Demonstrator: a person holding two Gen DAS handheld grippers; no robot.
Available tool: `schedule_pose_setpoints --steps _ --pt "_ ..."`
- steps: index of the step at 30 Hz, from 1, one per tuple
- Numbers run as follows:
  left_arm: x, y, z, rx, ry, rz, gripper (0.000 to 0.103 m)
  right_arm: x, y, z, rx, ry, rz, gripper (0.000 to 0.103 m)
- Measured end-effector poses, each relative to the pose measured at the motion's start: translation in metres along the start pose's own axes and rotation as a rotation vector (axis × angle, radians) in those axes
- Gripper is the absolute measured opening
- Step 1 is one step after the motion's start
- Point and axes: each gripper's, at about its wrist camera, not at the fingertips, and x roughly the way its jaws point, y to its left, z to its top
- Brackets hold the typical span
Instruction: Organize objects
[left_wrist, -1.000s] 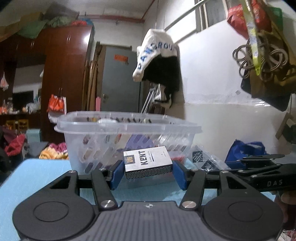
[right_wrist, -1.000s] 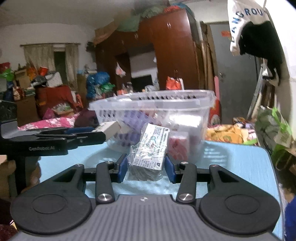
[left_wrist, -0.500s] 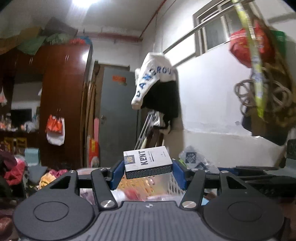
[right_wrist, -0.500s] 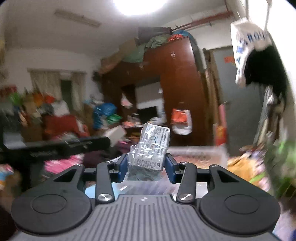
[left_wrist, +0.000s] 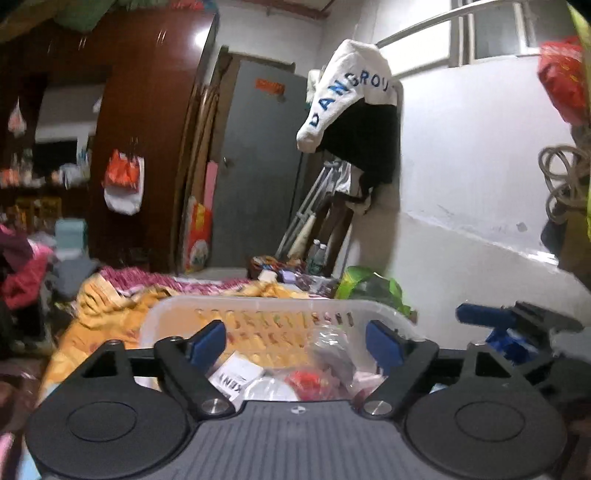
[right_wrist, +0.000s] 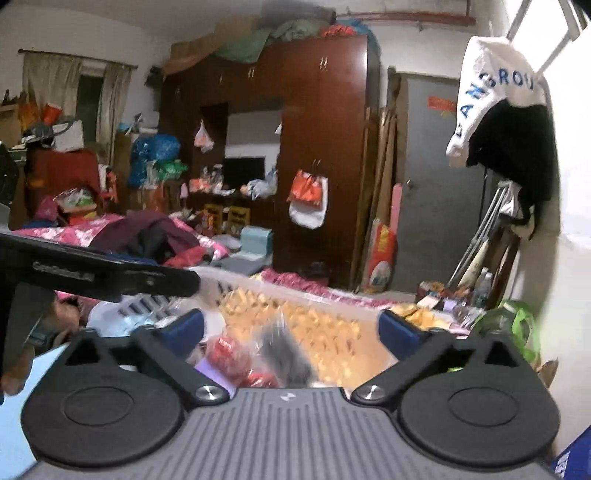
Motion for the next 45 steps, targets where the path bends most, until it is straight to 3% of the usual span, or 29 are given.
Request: schedule_pose_setpoints --steps 2,5,7,10,13,15,24,45 --pt "-0.015 -0.004 -0.007 0.045 -0.01 0.012 0.1 -0.02 0.003 -0.005 0.023 -0.039 -0.012 0.103" --pt "-0.04 -0.006 -0.016 0.073 -0.021 0.002 0.1 -0.049 0.007 -0.012 0.061 -0.093 -0.047 0.103" --pt "-0.052 -0.006 -0.023 0.068 -0.02 0.01 0.1 -0.058 0.011 -0.017 0.05 -0.103 -0.114 0.103" --pt "-0.061 -0.009 -0.028 0.094 -0.009 0.028 0.101 -0.069 0.018 -0.027 0.023 -0.093 -0.247 0.103" --pt "-0.058 -0.013 -0.022 0.117 0.016 0.032 0.101 -0.072 0.024 -0.023 -0.009 0.031 -0.29 0.103" --pt "-0.056 -0.014 -0.02 0.103 0.043 0.044 0.101 -0.071 0.023 -0.017 -0.008 0.078 -0.27 0.103" --pt "-0.063 -0.026 -0.024 0.117 0.074 0.051 0.101 -0.072 0.013 -0.017 0.089 0.103 -0.246 0.103" --pt "-0.066 -0.024 -0.031 0.104 0.08 0.074 0.101 -0.077 -0.002 -0.024 0.193 0.097 -0.198 0.103"
